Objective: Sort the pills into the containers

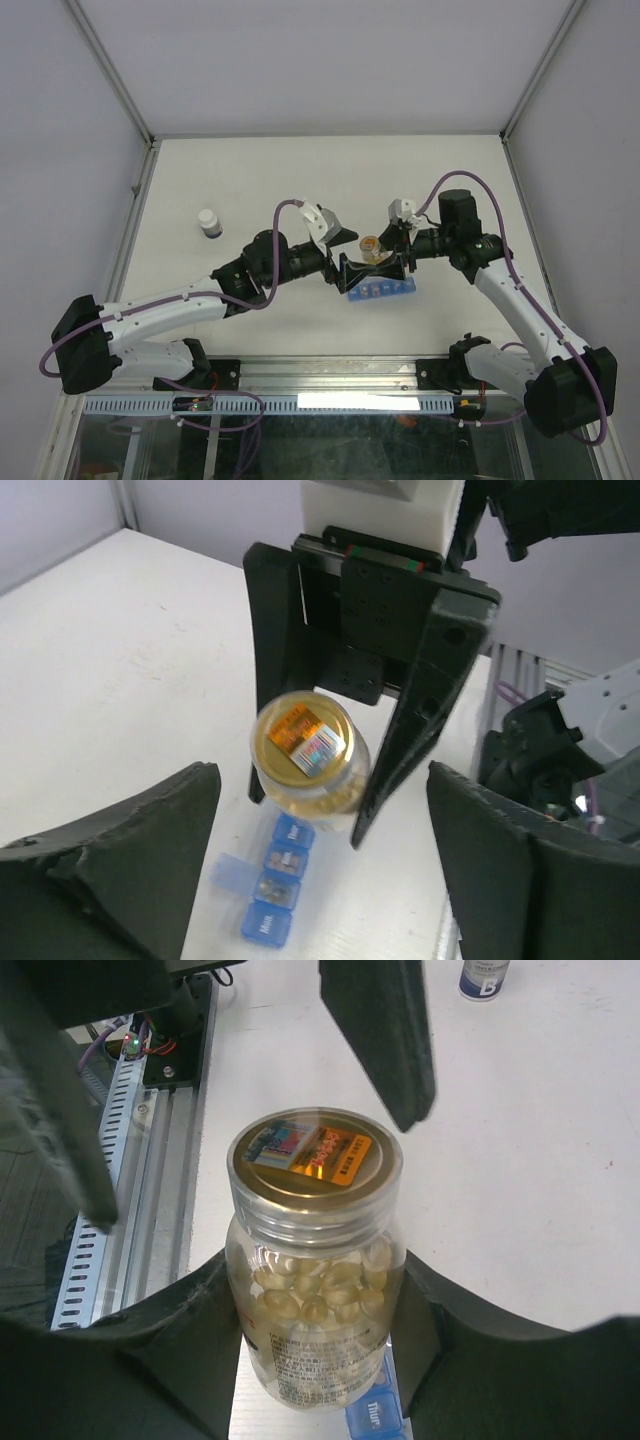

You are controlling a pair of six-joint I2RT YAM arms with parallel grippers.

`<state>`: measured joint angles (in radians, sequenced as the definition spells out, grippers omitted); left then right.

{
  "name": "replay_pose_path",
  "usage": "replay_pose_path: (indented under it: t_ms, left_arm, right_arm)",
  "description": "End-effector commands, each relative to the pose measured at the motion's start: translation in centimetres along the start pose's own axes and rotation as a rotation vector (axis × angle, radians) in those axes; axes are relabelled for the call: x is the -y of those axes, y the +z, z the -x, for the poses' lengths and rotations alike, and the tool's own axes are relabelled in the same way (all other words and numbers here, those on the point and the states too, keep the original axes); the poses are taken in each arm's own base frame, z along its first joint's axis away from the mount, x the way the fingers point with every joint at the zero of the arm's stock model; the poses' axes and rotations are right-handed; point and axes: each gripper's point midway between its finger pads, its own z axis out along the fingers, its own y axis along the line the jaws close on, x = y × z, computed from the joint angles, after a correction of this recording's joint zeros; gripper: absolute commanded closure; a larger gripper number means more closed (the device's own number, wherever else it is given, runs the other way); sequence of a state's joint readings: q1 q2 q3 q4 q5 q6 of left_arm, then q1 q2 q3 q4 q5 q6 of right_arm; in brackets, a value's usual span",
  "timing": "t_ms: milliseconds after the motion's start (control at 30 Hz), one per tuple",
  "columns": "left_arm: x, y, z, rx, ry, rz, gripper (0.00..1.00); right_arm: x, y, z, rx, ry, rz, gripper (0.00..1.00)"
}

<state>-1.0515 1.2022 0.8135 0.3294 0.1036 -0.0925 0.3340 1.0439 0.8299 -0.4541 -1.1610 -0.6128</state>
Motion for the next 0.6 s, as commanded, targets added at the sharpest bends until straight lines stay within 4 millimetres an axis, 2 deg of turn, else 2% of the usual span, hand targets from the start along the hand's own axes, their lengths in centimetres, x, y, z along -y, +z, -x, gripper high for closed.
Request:
replay_pose_path:
  t_ms: [0, 133, 300, 400, 567]
  left_arm:
    - [0.8, -1.8, 3.9, 0.154, -0.022, -0.022, 0.04]
    - [0.1, -2.6, 4.7, 0.205, -0.089, 0.03, 0.01]
    - [-0.1, -1.8, 4.6, 0.183, -0.136, 0.045, 0.01]
    - [-0.4, -0.7, 4.2, 0.144, -0.151, 0.06, 0.05]
    - [-0.5, 0.7, 3.3, 0.091, -0.161, 0.064, 0.19]
  right_arm:
    - [0.3, -0.5, 1.6, 0.027, -0.032, -0.016, 1.0]
    - [0.3, -0.5, 1.5, 0.028, -0.031, -0.014, 1.0]
    - [0.3, -0.5, 1.5, 0.027, -0.03, -0.015, 1.0]
    - [0.3, -0.5, 1.5, 0.028, -0.03, -0.016, 1.0]
    - [0.3, -0.5, 1.5, 0.027, -0.029, -0.017, 1.0]
